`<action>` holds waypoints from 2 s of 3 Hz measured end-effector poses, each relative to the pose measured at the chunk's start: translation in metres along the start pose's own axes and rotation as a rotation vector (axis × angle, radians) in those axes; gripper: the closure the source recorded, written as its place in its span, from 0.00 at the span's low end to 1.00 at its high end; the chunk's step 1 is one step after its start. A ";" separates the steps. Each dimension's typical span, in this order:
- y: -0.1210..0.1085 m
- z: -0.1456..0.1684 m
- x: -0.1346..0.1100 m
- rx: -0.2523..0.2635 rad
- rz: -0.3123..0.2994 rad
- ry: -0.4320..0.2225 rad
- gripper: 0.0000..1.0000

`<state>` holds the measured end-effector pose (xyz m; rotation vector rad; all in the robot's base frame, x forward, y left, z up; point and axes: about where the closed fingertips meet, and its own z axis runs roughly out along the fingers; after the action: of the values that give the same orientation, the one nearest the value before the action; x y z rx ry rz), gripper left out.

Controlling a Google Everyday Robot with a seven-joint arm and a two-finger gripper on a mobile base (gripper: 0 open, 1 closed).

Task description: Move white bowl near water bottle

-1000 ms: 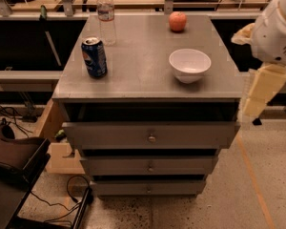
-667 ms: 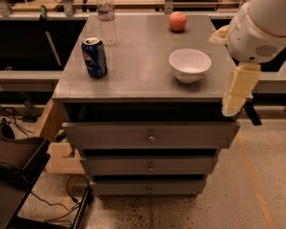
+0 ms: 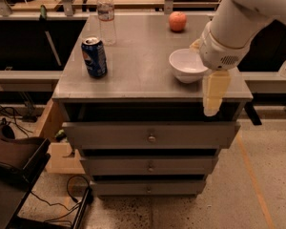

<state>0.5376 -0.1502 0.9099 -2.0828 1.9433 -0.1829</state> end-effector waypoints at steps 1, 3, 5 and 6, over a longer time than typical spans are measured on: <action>-0.020 0.030 0.004 -0.018 -0.006 0.062 0.00; -0.043 0.071 0.034 -0.112 0.070 0.081 0.18; -0.044 0.076 0.033 -0.112 0.068 0.078 0.72; -0.044 0.078 0.033 -0.112 0.068 0.077 0.95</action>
Offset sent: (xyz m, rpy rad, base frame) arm 0.0829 -0.0263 -0.0524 -0.1310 0.0882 -0.0847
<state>0.6048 -0.1710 0.8455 -2.1042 2.1115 -0.1451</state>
